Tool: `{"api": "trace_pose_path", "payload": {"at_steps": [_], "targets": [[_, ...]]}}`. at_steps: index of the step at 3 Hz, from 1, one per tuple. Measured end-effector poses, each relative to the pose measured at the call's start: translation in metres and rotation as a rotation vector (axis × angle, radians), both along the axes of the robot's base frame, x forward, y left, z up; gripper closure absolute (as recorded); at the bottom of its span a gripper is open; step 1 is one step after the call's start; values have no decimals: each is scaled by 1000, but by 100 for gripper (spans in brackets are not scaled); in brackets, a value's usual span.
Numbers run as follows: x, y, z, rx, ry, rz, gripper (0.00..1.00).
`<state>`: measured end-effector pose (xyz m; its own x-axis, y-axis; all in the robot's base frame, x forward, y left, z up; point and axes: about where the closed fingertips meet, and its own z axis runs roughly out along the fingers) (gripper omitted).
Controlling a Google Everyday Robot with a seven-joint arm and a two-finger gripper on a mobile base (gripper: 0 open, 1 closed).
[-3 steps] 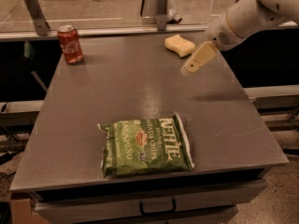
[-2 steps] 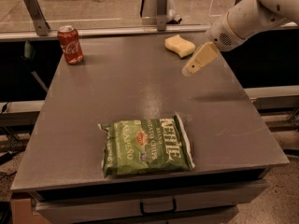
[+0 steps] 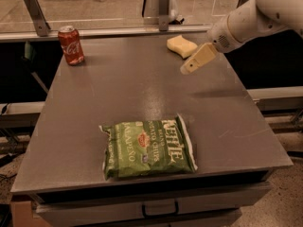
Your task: Pick sponge
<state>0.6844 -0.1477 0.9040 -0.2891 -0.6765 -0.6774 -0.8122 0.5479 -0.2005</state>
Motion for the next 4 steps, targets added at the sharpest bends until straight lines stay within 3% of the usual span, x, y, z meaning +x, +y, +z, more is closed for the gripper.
{"api": "trace_pose_path", "payload": {"at_steps": [2, 4], "targets": [[78, -1, -15, 131, -85, -33, 0], [124, -4, -47, 176, -52, -64, 0]]}}
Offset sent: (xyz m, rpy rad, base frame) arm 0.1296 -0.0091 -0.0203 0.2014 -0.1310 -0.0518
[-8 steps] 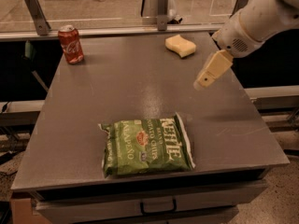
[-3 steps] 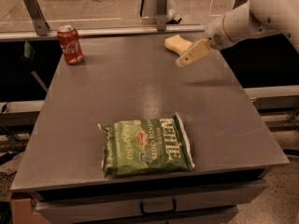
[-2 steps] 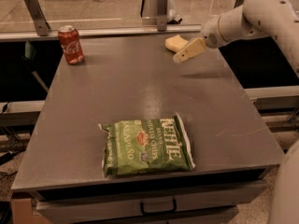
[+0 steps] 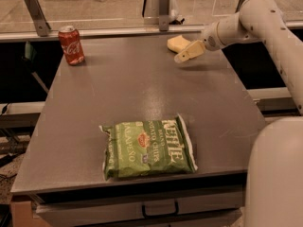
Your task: Pick sponge
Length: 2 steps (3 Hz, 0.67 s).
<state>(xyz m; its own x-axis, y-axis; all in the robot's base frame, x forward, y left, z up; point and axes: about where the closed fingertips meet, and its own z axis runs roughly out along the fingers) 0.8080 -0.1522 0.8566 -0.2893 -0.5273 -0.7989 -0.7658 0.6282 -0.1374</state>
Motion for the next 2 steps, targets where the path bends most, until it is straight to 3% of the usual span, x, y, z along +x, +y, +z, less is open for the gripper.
{"api": "trace_pose_path", "payload": {"at_steps": [1, 2], "targets": [[5, -2, -12, 12, 37, -21, 16], [4, 2, -13, 28, 57, -19, 41]]}}
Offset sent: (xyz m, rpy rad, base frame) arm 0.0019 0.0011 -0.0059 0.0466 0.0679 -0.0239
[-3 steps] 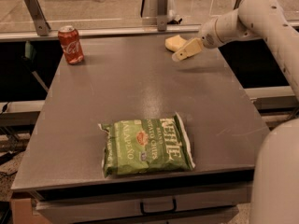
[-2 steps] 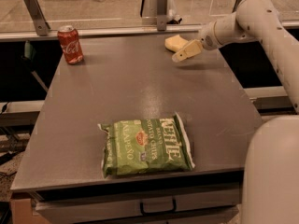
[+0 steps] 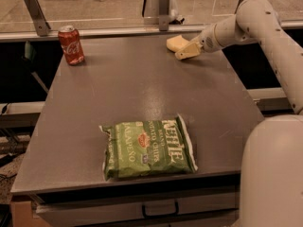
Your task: Pick sponge
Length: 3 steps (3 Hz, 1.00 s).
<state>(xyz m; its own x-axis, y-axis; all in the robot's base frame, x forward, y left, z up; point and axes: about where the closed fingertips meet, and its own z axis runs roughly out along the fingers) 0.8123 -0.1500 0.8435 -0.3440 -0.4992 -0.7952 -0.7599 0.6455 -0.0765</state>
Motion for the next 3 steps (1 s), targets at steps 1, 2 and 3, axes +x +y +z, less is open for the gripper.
{"api": "trace_pose_path", "payload": {"at_steps": [1, 2, 3], "targets": [[-4, 8, 7, 18, 2, 18, 62], [-23, 32, 25, 44, 5, 102, 87], [-55, 68, 48, 82, 24, 233, 100]]}}
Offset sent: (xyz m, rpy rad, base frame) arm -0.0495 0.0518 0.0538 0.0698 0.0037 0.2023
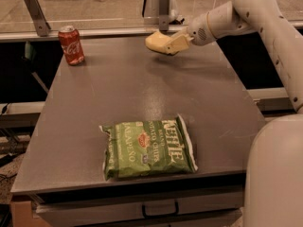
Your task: Pick sponge
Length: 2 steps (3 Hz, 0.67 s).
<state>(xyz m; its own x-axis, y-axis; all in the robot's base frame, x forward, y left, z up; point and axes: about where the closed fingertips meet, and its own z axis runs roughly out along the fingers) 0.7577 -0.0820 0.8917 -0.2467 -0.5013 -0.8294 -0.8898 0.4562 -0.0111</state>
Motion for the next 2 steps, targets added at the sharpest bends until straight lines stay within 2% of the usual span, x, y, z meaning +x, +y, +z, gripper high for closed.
{"api": "trace_pose_path", "payload": {"at_steps": [1, 2], "targets": [[-34, 34, 29, 38, 15, 131, 100], [-39, 37, 29, 38, 27, 150, 100]]}}
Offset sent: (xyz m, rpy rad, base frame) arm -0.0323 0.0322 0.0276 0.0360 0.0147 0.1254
